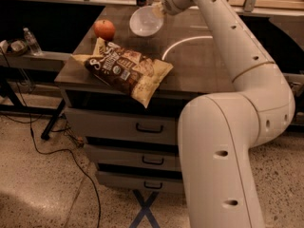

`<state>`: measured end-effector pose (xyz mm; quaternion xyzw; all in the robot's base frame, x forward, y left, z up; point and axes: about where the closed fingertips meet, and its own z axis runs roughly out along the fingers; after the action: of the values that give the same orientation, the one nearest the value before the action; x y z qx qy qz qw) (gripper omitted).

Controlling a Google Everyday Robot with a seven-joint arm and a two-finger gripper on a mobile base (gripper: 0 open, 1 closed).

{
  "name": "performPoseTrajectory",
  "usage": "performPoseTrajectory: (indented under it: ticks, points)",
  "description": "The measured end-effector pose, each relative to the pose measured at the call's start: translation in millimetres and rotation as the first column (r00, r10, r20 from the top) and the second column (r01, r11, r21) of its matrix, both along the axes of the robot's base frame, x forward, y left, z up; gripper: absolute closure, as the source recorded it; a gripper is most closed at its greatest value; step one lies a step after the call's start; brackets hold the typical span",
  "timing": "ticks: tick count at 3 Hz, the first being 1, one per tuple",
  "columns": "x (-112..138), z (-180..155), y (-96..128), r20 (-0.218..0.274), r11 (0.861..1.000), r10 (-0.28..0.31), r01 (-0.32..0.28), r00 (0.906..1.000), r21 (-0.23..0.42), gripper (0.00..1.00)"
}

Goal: Move white bowl near redbull can

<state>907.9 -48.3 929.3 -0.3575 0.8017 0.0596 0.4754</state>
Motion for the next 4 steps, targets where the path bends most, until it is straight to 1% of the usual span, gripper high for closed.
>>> performPoseTrajectory:
  ticks: [1, 2, 3, 4]
  points:
    - [14, 3, -50, -0.068, 0.971, -0.198, 0.205, 0.9779, 0.124, 1.0]
    - [15, 0, -43, -0.101, 0.96, -0.214, 0.228, 0.9717, 0.164, 1.0]
    - [31, -6, -14, -0.171, 0.899, -0.278, 0.319, 0.9452, 0.301, 1.0]
    - [48, 0, -8, -0.199, 0.813, -0.4, 0.447, 0.8945, 0.374, 1.0]
